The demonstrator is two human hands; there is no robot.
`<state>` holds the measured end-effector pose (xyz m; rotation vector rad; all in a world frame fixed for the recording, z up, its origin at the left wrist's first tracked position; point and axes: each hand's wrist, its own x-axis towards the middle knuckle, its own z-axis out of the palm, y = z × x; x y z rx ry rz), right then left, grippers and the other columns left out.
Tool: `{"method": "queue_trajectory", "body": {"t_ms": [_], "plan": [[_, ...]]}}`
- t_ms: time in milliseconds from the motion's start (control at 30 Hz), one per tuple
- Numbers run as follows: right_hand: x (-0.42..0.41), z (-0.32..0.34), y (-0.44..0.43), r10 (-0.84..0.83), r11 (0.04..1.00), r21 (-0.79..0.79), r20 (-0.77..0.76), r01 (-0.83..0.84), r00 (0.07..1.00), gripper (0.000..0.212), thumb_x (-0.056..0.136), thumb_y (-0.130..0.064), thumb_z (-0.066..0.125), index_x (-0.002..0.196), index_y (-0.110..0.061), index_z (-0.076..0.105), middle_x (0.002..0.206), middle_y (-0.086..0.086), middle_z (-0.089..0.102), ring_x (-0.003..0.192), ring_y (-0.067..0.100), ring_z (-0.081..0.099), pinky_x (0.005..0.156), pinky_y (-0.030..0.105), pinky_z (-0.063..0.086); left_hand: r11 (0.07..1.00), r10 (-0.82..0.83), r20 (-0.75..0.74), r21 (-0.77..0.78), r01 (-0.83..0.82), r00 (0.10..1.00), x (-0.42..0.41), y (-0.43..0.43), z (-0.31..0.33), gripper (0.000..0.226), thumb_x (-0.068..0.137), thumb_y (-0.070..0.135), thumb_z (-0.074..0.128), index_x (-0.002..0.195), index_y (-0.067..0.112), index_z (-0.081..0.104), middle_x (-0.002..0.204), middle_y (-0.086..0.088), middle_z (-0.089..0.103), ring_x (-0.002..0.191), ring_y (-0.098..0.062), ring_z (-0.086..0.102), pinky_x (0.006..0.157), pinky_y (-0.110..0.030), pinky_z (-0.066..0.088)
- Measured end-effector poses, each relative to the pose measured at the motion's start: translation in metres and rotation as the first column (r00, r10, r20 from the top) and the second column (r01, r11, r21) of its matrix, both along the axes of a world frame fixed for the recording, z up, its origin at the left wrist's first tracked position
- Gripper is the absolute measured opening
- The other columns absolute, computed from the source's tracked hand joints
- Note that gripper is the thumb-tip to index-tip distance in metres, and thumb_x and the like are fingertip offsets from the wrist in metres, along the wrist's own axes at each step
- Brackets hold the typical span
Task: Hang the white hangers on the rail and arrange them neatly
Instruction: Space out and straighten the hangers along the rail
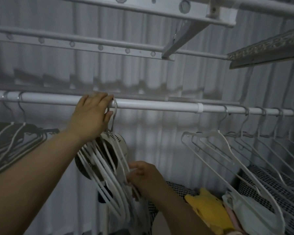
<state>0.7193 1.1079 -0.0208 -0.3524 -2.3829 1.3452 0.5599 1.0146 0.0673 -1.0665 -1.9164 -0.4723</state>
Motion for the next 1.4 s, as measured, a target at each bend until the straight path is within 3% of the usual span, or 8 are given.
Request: {"method": "queue_trajectory", "body": {"t_ms": [200, 367, 533, 667, 800, 1000, 1167, 1400], "plan": [[0.015, 0.002, 0.018, -0.071, 0.995, -0.075, -0.058, 0.066, 0.996, 0.038, 0.092, -0.005, 0.044, 0.07, -0.033, 0.056, 0.056, -0.007, 0.053, 0.028, 0.002, 0.037, 0.036, 0.014, 0.033, 1.0, -0.004, -0.075, 0.017, 0.005, 0.997, -0.008, -0.001, 0.001, 0.06, 0.08, 0.037, 0.029, 0.117, 0.001, 0.058, 0.117, -0.021, 0.061, 0.107, -0.039, 0.058, 0.095, -0.04, 0.027], [0.044, 0.001, 0.05, -0.222, 0.975, -0.041, -0.13, 0.219, 0.966, 0.023, 0.091, -0.002, 0.047, 0.084, -0.021, 0.058, 0.037, -0.01, 0.055, 0.028, 0.0, 0.046, 0.036, 0.009, 0.033, 0.996, 0.058, -0.092, 0.069, -0.052, 0.994, -0.002, 0.008, 0.001, 0.053, 0.077, 0.034, 0.034, 0.103, -0.003, 0.062, 0.104, -0.024, 0.065, 0.098, -0.041, 0.062, 0.091, -0.043, 0.026], [0.076, -0.001, 0.084, -0.331, 0.943, -0.008, -0.161, 0.334, 0.93, 0.02, 0.092, -0.001, 0.046, 0.092, -0.018, 0.056, 0.063, -0.005, 0.053, 0.034, -0.006, 0.05, 0.04, 0.01, 0.036, 0.998, 0.06, -0.121, 0.028, -0.057, 0.991, 0.016, 0.033, 0.004, 0.048, 0.073, 0.03, 0.04, 0.099, -0.003, 0.063, 0.107, -0.026, 0.065, 0.1, -0.044, 0.062, 0.092, -0.042, 0.02], [0.095, -0.002, 0.101, -0.389, 0.921, -0.072, -0.181, 0.382, 0.903, 0.024, 0.093, -0.001, 0.044, 0.086, -0.02, 0.057, 0.06, 0.003, 0.052, 0.028, -0.001, 0.045, 0.039, 0.01, 0.033, 0.997, -0.066, -0.14, -0.049, 0.06, 0.988, 0.037, 0.067, 0.003, 0.046, 0.075, 0.028, 0.046, 0.108, 0.0, 0.063, 0.11, -0.021, 0.066, 0.099, -0.037, 0.065, 0.098, -0.045, 0.029], [0.107, -0.005, 0.116, -0.416, 0.909, -0.049, -0.195, 0.415, 0.888, 0.031, 0.093, -0.004, 0.045, 0.074, -0.026, 0.058, 0.058, 0.0, 0.052, 0.032, -0.001, 0.047, 0.042, 0.011, 0.032, 0.987, -0.13, -0.166, -0.12, 0.111, 0.978, 0.058, 0.094, 0.005, 0.052, 0.074, 0.033, 0.037, 0.105, 0.002, 0.064, 0.101, -0.016, 0.07, 0.09, -0.032, 0.069, 0.085, -0.056, 0.046], [0.115, -0.01, 0.126, -0.398, 0.912, 0.012, -0.215, 0.409, 0.892, 0.024, 0.092, -0.001, 0.043, 0.096, 0.018, 0.056, 0.067, 0.015, 0.048, 0.033, 0.005, 0.043, 0.041, 0.013, 0.031, 0.992, -0.114, -0.172, -0.079, 0.102, 0.979, 0.059, 0.108, 0.005, 0.054, 0.074, 0.035, 0.035, 0.108, 0.004, 0.063, 0.101, -0.014, 0.069, 0.089, -0.032, 0.068, 0.094, -0.042, 0.037], [0.121, -0.006, 0.13, -0.408, 0.908, -0.011, -0.242, 0.418, 0.88, 0.025, 0.091, 0.0, 0.042, 0.097, 0.02, 0.055, 0.065, 0.016, 0.047, 0.03, 0.005, 0.04, 0.039, 0.012, 0.031, 0.993, -0.097, -0.196, -0.092, 0.08, 0.976, 0.06, 0.11, 0.006, 0.053, 0.073, 0.035, 0.036, 0.106, 0.002, 0.063, 0.098, -0.016, 0.07, 0.085, -0.033, 0.068, 0.087, -0.037, 0.025], [0.125, -0.012, 0.133, -0.433, 0.899, -0.043, -0.231, 0.436, 0.871, 0.024, 0.092, 0.0, 0.041, 0.098, 0.021, 0.053, 0.065, 0.018, 0.046, 0.029, 0.007, 0.036, 0.041, 0.019, 0.028, 0.993, -0.096, -0.151, -0.079, 0.085, 0.984, 0.07, 0.112, 0.003, 0.055, 0.075, 0.035, 0.035, 0.107, 0.0, 0.062, 0.1, -0.018, 0.069, 0.087, -0.035, 0.067, 0.09, -0.045, 0.039]]}}
